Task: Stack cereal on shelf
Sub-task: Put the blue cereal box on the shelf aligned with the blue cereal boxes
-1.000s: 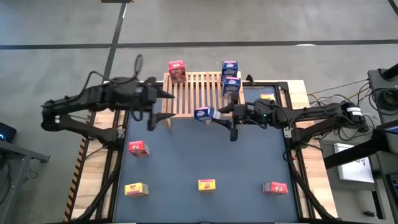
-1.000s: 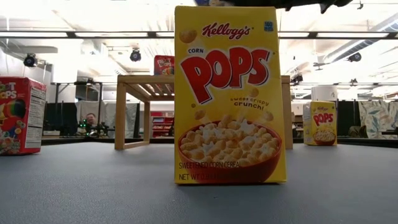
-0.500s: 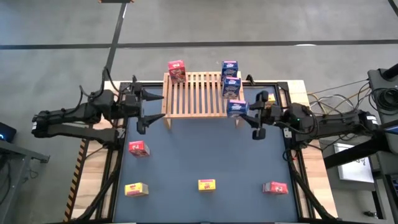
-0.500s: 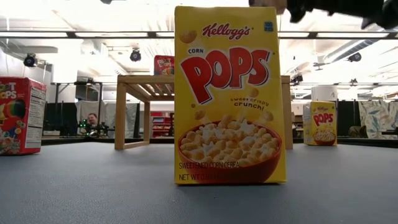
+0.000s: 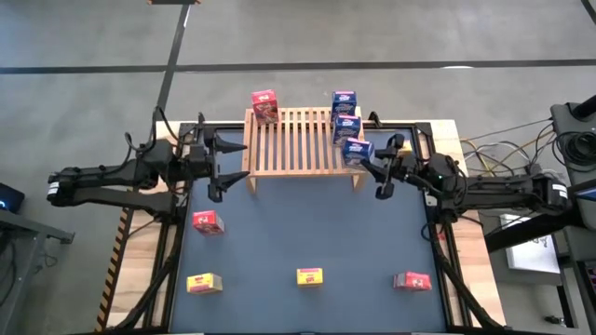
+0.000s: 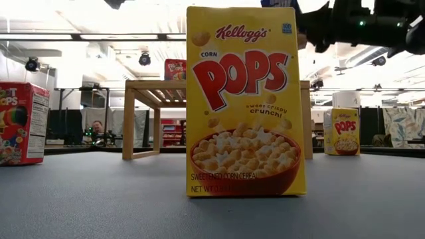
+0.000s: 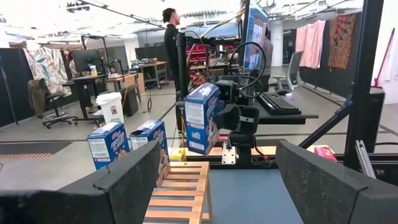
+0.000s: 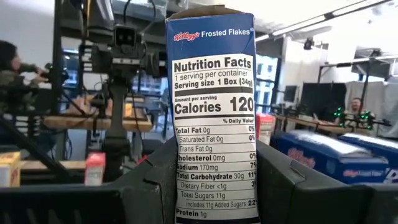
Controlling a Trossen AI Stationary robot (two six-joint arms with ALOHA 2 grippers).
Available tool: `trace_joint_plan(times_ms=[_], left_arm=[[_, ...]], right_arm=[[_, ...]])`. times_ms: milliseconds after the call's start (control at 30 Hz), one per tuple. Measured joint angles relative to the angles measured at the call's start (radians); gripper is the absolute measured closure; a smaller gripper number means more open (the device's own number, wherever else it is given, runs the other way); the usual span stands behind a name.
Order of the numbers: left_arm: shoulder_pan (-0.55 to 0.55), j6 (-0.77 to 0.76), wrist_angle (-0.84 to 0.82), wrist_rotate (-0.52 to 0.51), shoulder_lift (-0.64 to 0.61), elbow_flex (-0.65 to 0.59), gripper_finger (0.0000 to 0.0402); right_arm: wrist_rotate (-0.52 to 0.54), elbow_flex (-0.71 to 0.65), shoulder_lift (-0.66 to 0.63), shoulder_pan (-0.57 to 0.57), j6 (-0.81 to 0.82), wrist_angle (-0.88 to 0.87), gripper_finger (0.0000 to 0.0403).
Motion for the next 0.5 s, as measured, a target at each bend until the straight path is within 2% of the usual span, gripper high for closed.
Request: trace_joint_plan(times_ms=[233, 333, 500], left_arm=[[0.0, 0.0, -0.001, 0.0, 0.016, 0.0, 0.0098], [0.0, 0.0, -0.002, 0.0, 0.027, 0.0, 0.0098], [0.0, 0.0, -0.002, 0.0, 0.039, 0.0, 0.0098]], right_arm=[[-0.218, 0.003, 0.093, -0.111, 0.039, 0.048, 0.0259], [-0.264, 0.007, 0.135, -0.159, 0.043, 0.047, 0.0259], [-0.284, 0.006, 0.208, -0.211, 0.067, 0.107, 0.0259]])
